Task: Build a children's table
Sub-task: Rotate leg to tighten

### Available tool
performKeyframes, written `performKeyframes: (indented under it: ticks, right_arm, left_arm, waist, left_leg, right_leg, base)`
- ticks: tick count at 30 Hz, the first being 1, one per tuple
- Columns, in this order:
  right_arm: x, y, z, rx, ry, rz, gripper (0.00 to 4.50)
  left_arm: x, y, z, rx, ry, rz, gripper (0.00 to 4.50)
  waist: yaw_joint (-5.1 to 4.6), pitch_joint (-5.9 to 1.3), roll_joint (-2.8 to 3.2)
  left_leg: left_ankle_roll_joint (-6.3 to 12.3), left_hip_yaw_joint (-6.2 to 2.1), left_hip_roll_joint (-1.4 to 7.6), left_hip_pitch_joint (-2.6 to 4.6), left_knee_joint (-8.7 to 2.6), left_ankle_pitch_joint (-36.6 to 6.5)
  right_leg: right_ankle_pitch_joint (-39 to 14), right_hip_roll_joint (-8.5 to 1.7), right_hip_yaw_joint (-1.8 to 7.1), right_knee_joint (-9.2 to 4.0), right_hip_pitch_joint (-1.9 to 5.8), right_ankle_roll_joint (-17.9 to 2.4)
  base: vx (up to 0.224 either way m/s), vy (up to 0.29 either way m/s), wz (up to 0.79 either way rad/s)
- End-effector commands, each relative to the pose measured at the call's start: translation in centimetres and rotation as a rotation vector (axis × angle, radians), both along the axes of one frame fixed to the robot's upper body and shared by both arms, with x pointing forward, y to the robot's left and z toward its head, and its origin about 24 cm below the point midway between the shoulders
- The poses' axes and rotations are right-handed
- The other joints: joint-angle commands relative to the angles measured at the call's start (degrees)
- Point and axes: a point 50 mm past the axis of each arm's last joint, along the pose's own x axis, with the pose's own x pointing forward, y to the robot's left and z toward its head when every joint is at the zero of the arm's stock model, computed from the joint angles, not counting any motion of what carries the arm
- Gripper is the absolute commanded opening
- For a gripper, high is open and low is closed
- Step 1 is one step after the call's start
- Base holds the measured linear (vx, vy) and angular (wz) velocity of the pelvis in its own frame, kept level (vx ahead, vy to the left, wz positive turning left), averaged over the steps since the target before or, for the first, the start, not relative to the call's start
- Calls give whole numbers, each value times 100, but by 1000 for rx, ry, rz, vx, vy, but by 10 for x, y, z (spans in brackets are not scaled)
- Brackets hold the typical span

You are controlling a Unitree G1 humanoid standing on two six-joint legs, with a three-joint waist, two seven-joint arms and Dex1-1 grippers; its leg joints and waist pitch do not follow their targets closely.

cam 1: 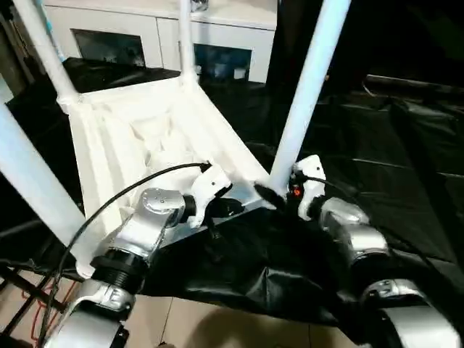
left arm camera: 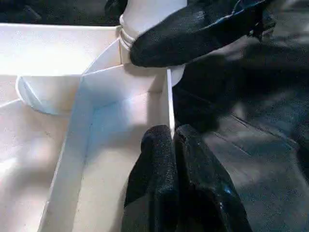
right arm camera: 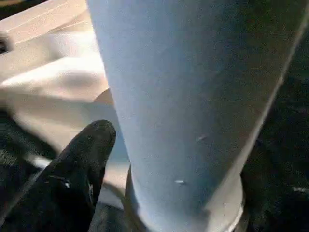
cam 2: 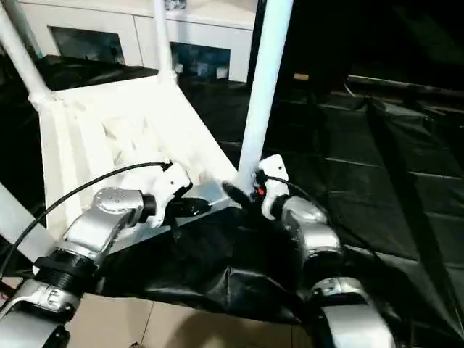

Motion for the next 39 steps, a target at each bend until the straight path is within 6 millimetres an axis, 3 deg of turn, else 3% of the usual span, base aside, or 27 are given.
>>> performKeyframes:
  ticks: [1, 7, 12, 15, 23, 29, 31, 32, 33, 34, 35, 36, 39]
  right_arm:
    - [-9, 12, 0, 0, 19, 183, 386]
    - [-24, 5, 3, 16, 69, 398, 386]
    - [-29, 4, 4, 32, 102, 466, 343]
    - [-30, 5, 4, 35, 110, 475, 317]
    - [-34, 7, 0, 50, 133, 476, 262]
    - [-27, 10, -8, 42, 138, 302, 256]
    - [-16, 16, -16, 25, 138, 86, 255]
    - [-15, 18, -17, 25, 143, 47, 254]
    - [-13, 20, -18, 24, 147, 12, 254]
    - [-12, 22, -19, 19, 150, -18, 254]
    - [-10, 25, -21, 12, 157, -63, 254]
    - [-9, 27, -23, 15, 170, -96, 254]
    - [-7, 36, -23, 3, 151, -136, 254]
  left_arm:
    - [-8, -17, 5, -60, 1, -146, 0]
    - [-7, -4, 4, -19, 25, -182, 0]
    - [-5, 4, 3, 2, 42, -199, 0]
    - [-5, 6, 3, 7, 48, -205, 0]
    - [-5, 5, 2, 7, 49, -202, 0]
    - [0, -3, 3, -11, 16, -130, 0]
    - [0, -15, 4, -34, 2, -96, 0]
    - [0, -17, 4, -41, 2, -91, 0]
    - [0, -20, 4, -44, -1, -84, 0]
    - [0, -23, 4, -46, -6, -74, 0]
    - [1, -27, 4, -52, -13, -60, 0]
    - [1, -31, 4, -62, -16, -48, 0]
    - [-2, -41, 4, -77, -20, -46, 0]
  waist:
    - [17, -337, 14]
    - [130, -342, 19]
    - [214, -332, 18]
    - [217, -338, 17]
    - [235, -345, 12]
    - [207, -316, 41]
    - [166, -303, 33]
    - [111, -293, 35]
    - [90, -297, 61]
    - [54, -299, 45]
    - [43, -301, 81]
    - [-2, -300, 58]
    - [-30, -304, 65]
  left_leg:
    - [412, -29, 126, 17, -313, -1174]
    - [445, -13, 151, 25, -294, -1072]
    - [341, -7, 158, 45, -304, -1148]
    - [262, -19, 157, 36, -313, -1125]
    - [296, -11, 146, 26, -298, -1023]
    - [131, -34, 144, 51, -339, -1347]
    - [50, -48, 135, 54, -355, -1515]
    - [-93, -77, 121, 52, -378, -1640]
    - [-123, -95, 113, 39, -386, -1655]
    - [-124, -97, 109, 34, -387, -1686]
    - [-125, -98, 112, 54, -383, -1725]
    - [-97, -97, 108, 45, -382, -1763]
    - [-31, -86, 104, 43, -370, -1754]
  right_leg:
    - [-649, -291, 204, -394, 293, -1479]
    - [-497, -273, 193, -357, 308, -1490]
    - [-813, -299, 197, -375, 273, -1438]
    - [-807, -299, 196, -366, 281, -1390]
    - [-626, -298, 195, -355, 290, -1414]
    - [-1187, -312, 198, -416, 264, -1287]
    - [-1528, -324, 207, -456, 254, -1189]
    - [-1901, -331, 201, -486, 247, -1078]
    - [-1995, -335, 191, -483, 268, -1039]
    - [-2077, -321, 190, -510, 254, -952]
    - [-2046, -321, 198, -517, 236, -962]
    - [-1946, -301, 196, -510, 237, -992]
    - [-1894, -296, 201, -520, 226, -1023]
  base:
    - [0, 0, 0]
    - [0, 0, 0]
    - [0, 0, 0]
    - [0, 0, 0]
    - [0, 0, 0]
    - [0, 0, 0]
    - [0, 0, 0]
    - [0, 0, 0]
    - [0, 0, 0]
    - [0, 0, 0]
    - [0, 0, 0]
    - [0, 0, 0]
    - [0, 0, 0]
